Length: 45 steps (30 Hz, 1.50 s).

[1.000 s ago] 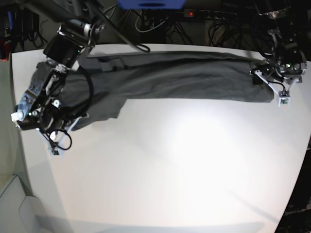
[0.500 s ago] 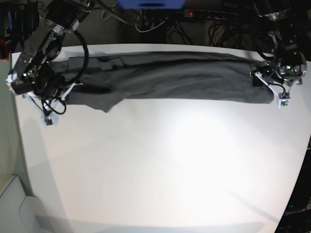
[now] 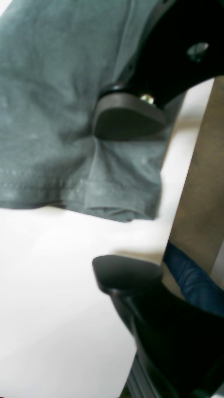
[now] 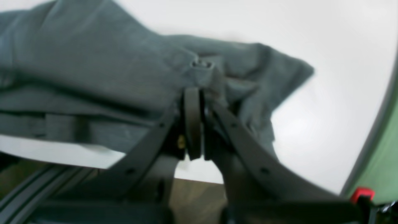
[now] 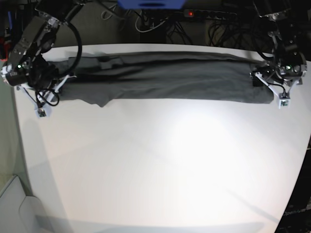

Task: Layout the t-shirt on the table in an organized manner, then fold the t-shirt properly
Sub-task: 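Move the right gripper to the strip end and grasp it, then lift the strip end with the left gripper and carry it toward the right gripper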

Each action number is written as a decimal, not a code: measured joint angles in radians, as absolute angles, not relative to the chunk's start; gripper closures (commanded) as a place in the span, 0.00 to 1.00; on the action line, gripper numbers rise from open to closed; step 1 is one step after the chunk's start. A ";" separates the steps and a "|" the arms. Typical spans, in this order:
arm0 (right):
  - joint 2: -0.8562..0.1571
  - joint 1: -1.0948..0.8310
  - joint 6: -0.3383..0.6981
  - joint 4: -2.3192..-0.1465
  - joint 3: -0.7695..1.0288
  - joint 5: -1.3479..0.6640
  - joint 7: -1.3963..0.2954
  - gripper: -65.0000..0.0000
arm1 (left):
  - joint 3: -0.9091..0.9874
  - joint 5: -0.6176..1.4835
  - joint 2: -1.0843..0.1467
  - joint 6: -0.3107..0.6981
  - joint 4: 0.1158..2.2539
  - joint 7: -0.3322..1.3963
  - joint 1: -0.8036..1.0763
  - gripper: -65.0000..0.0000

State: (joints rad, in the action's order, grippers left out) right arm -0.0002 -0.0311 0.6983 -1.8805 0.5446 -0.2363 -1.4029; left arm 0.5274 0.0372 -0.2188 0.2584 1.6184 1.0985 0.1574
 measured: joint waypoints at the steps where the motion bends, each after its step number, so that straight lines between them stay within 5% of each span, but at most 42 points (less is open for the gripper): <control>1: 0.000 -0.031 0.698 -1.880 0.561 -0.233 -1.404 1.00 | 0.527 0.037 -0.218 0.258 1.618 1.098 0.157 0.13; 15: 0.003 -0.078 0.699 -1.821 0.575 -0.229 -1.402 1.00 | 0.529 0.041 -0.218 0.258 1.618 1.099 0.158 0.12; 25: 0.002 -0.078 0.698 -1.776 0.575 -0.224 -1.403 0.53 | 0.533 0.042 -0.216 0.258 1.626 1.098 0.160 0.08; 45: -0.009 -0.068 0.698 -1.775 0.572 -0.218 -1.404 0.54 | 0.529 0.185 -0.202 0.258 1.466 1.009 0.067 0.04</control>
State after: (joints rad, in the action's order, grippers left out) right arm -0.0093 -0.0681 0.6983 -1.7748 0.5720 -0.2176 -1.4036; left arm 0.5289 0.1848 -0.2020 0.2584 1.4662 1.0088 0.0673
